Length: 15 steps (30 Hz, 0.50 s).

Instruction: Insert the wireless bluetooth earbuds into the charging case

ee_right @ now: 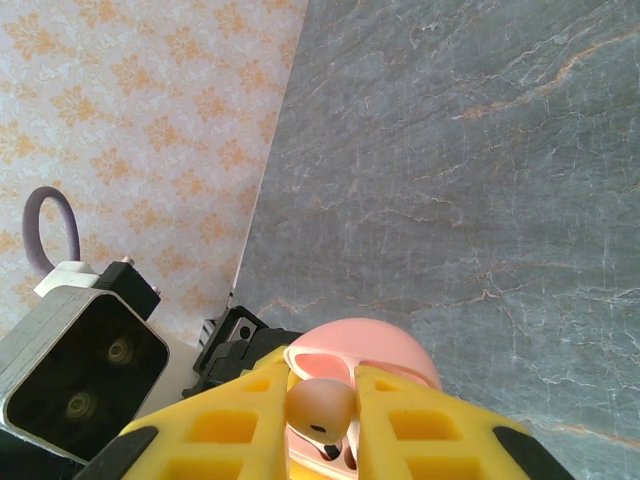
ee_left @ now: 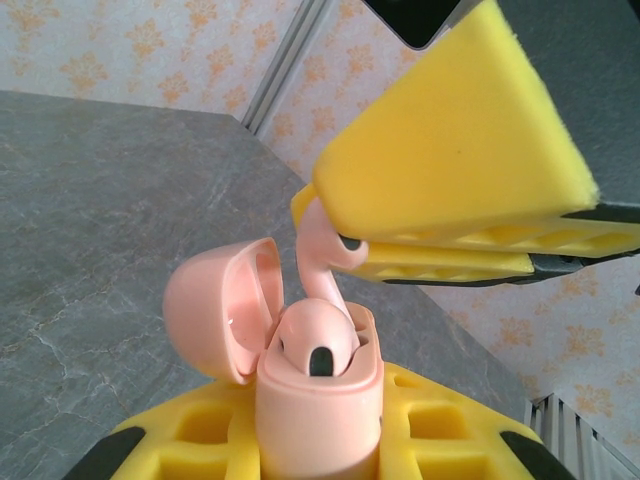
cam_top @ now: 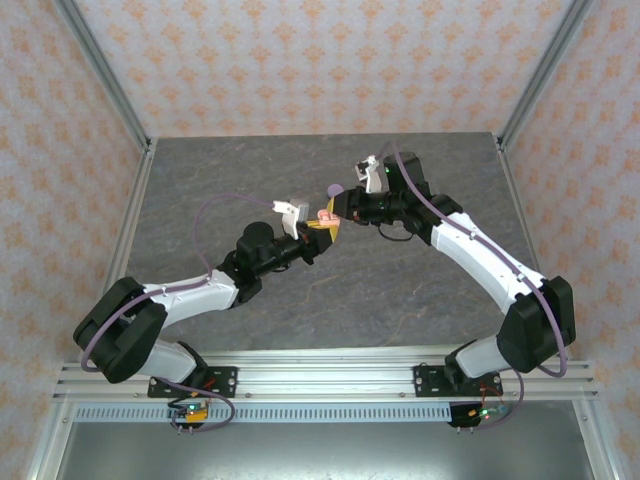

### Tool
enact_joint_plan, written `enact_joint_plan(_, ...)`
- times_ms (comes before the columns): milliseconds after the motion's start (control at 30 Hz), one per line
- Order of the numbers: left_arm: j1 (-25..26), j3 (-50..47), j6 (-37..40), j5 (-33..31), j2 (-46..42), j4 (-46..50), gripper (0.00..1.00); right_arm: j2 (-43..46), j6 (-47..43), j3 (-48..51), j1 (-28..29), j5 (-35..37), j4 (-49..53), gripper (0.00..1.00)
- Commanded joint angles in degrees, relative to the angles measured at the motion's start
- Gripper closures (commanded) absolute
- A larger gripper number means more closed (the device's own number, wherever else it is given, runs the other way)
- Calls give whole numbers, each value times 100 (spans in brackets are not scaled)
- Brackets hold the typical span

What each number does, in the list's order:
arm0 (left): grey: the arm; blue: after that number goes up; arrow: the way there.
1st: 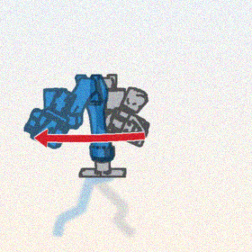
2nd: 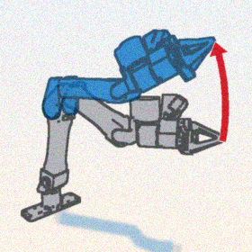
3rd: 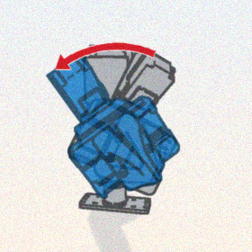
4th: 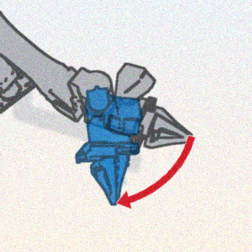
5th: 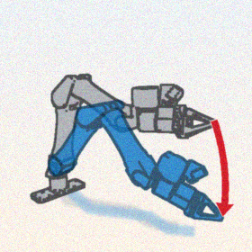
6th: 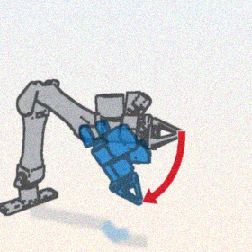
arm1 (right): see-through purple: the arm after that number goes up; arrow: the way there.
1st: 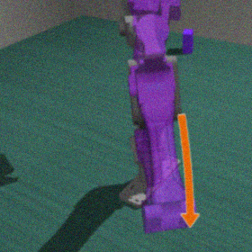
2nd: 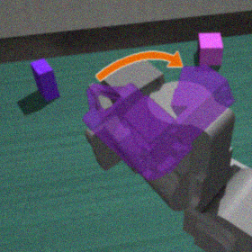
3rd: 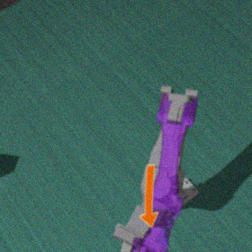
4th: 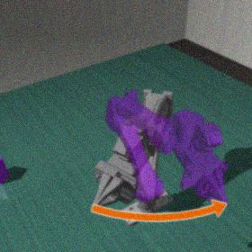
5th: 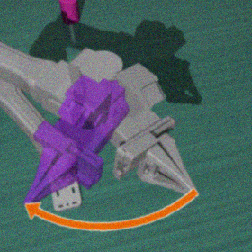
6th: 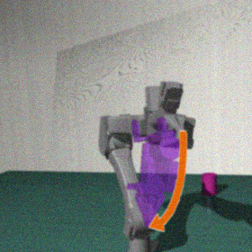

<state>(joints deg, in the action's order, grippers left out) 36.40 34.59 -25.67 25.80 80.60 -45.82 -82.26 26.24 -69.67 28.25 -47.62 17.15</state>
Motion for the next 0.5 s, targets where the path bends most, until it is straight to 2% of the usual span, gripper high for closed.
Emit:
enact_joint_plan(0,60,187,18,-202,-166,-54,86,24,-156,-178,42,-31,183,80)
enact_joint_plan(367,60,219,96,-173,-223,15,87,100,-284,-170,41,37,391,79)
enact_joint_plan(467,57,238,130,-111,-237,55,87,115,-316,-183,40,41,429,75)
